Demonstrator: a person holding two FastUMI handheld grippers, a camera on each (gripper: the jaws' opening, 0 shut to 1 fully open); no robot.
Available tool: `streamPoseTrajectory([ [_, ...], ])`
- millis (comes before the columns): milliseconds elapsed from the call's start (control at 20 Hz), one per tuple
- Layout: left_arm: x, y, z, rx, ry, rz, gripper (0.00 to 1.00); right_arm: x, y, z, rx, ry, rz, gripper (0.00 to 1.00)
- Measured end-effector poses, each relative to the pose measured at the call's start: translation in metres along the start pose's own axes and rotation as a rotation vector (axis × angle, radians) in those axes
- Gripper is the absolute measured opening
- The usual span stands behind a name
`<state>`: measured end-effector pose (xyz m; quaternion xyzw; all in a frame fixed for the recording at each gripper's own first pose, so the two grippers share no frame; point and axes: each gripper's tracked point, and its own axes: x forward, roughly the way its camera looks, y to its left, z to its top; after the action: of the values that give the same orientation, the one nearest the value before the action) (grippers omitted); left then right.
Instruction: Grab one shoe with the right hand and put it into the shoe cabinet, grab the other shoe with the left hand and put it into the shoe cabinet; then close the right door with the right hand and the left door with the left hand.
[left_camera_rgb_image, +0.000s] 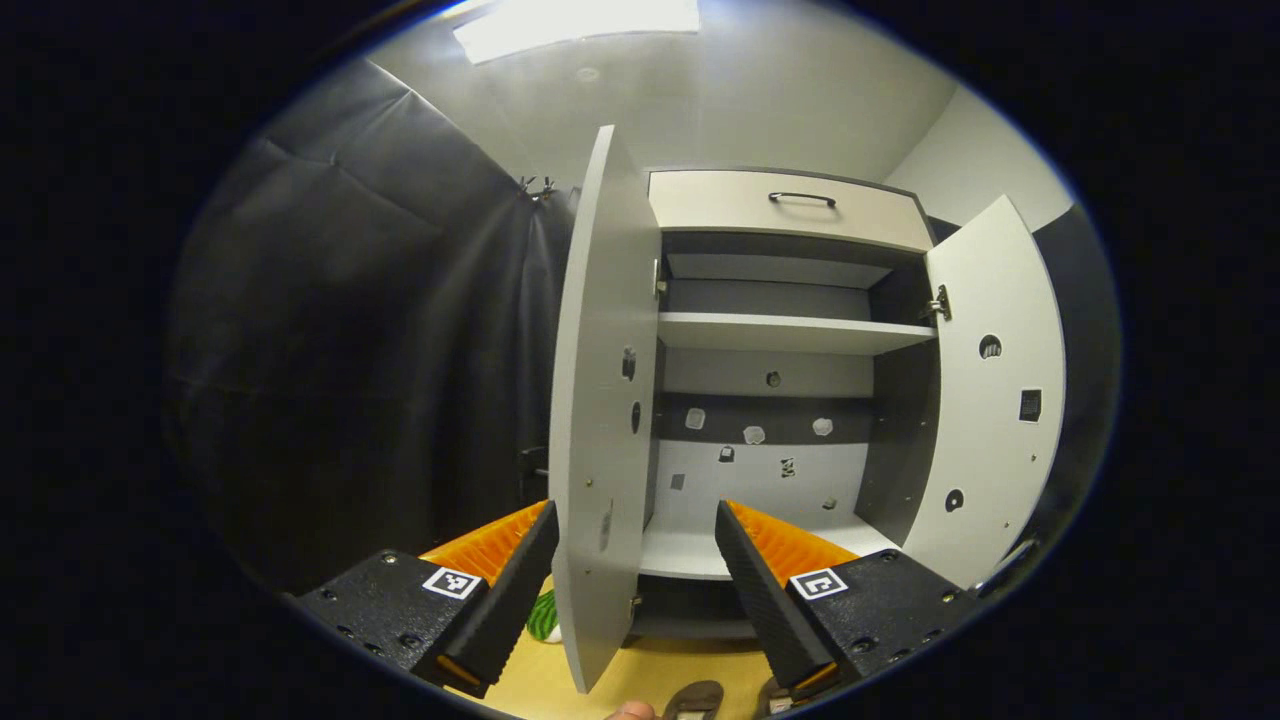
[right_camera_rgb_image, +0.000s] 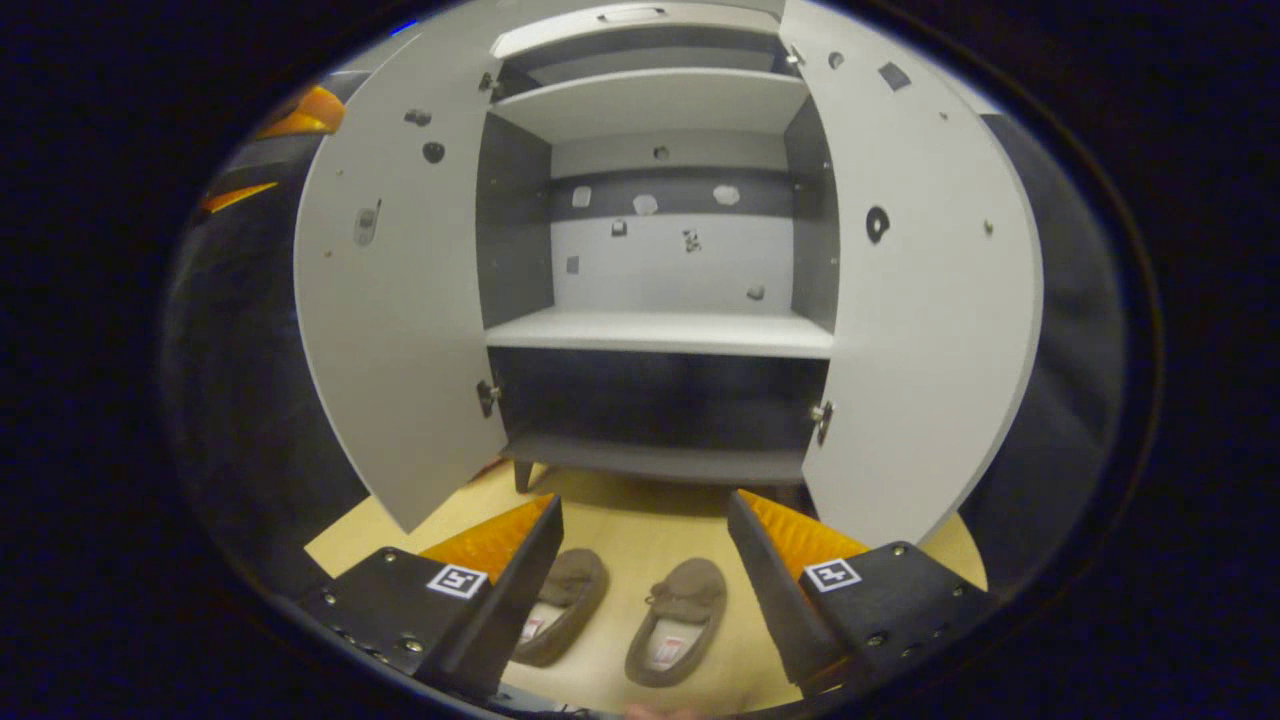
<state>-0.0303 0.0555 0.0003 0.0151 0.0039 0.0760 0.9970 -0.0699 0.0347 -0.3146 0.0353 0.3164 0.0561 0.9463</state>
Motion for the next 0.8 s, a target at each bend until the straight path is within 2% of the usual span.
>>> streamPoseTrajectory([
  [50,-0.001,0.004,0.0,0.002,-0.001,0.011,0.96,0.007,0.002,-0.017,0.007,0.036,0.01,0.99],
  [250,-0.006,0.02,0.002,0.031,-0.008,0.056,0.96,0.023,0.005,-0.083,0.026,0.176,0.029,1.0],
  [300,-0.007,0.023,0.003,0.038,-0.008,0.065,0.92,0.027,0.006,-0.099,0.024,0.21,0.032,1.0],
  [350,-0.009,0.027,0.001,0.044,-0.005,0.074,0.92,0.031,0.006,-0.114,0.02,0.246,0.035,0.96],
  [400,-0.01,0.031,0.001,0.047,-0.001,0.084,0.96,0.035,0.007,-0.13,0.023,0.284,0.039,1.0],
  [550,-0.014,0.045,-0.001,0.063,0.01,0.12,0.96,0.052,0.007,-0.172,0.047,0.375,0.04,1.0],
  [800,-0.024,0.074,0.0,0.115,0.02,0.206,0.96,0.093,-0.011,-0.193,0.013,0.399,-0.013,1.0],
])
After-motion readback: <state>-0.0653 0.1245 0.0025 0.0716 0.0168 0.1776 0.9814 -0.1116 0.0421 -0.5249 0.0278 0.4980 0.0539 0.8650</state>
